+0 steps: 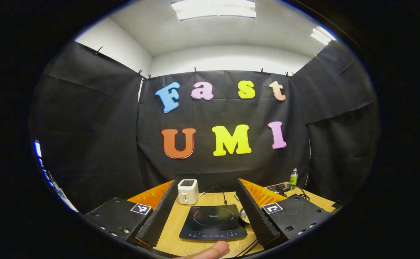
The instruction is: First push the handle of the pot to place it horizontally, then grasp the pot with both hands and set it on the induction cooktop.
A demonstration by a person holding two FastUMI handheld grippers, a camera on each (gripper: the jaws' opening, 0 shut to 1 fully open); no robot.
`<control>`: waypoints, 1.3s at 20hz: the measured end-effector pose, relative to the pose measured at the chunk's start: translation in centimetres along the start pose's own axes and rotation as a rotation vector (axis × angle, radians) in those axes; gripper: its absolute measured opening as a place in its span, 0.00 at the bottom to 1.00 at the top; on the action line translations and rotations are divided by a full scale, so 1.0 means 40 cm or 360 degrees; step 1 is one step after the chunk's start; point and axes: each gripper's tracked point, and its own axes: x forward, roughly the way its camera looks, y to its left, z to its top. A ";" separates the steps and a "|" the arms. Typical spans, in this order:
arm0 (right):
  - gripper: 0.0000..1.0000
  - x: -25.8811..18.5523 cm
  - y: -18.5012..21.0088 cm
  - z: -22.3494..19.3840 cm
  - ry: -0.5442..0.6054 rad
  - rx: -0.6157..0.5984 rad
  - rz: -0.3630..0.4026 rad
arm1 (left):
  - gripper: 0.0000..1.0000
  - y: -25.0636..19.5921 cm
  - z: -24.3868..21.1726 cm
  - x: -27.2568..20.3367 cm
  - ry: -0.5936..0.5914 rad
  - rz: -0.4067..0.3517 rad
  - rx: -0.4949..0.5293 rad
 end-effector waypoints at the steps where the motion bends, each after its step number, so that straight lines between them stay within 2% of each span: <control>1: 0.04 0.009 -0.010 -0.008 0.0028 0.0021 -0.0016 | 0.96 -0.004 -0.002 0.000 0.0007 -0.0005 0.0011; 4: 0.04 0.029 -0.045 -0.030 0.0094 0.0097 -0.0069 | 0.96 -0.009 -0.014 0.003 0.0027 -0.0006 0.0018; 5: 0.01 0.033 -0.053 -0.035 0.0109 0.0132 -0.0066 | 0.96 -0.012 -0.015 0.004 0.0031 -0.0006 0.0016; 7: 0.04 0.026 -0.054 -0.037 0.0113 0.0172 -0.0044 | 0.96 -0.016 -0.013 0.000 0.0036 0.0003 0.0011; 10: 0.01 0.029 -0.069 -0.045 0.0113 0.0174 -0.0052 | 0.96 -0.026 -0.005 0.001 0.0026 0.0004 -0.0003; 13: 0.04 0.029 -0.085 -0.062 0.0140 0.0183 -0.0047 | 0.96 -0.040 -0.004 0.000 0.0028 -0.0001 -0.0006; 14: 0.01 0.028 -0.091 -0.068 0.0145 0.0187 -0.0043 | 0.96 -0.044 -0.006 0.000 0.0031 -0.0004 -0.0007; 15: 0.04 0.028 -0.100 -0.072 0.0147 0.0190 -0.0040 | 0.96 -0.048 -0.008 -0.001 0.0031 -0.0005 -0.0008; 16: 0.01 0.027 -0.107 -0.076 0.0142 0.0189 -0.0040 | 0.96 -0.050 -0.010 -0.001 0.0034 -0.0006 -0.0009; 21: 0.01 0.017 -0.146 -0.083 0.0126 0.0192 -0.0042 | 0.96 -0.053 -0.011 0.001 0.0037 0.0000 -0.0013; 25: 0.04 0.016 -0.170 -0.085 0.0112 0.0212 -0.0041 | 0.96 -0.050 -0.006 -0.005 0.0025 0.0015 -0.0012; 26: 0.01 0.017 -0.175 -0.087 0.0111 0.0206 -0.0046 | 0.96 -0.045 -0.008 -0.007 0.0025 0.0026 -0.0008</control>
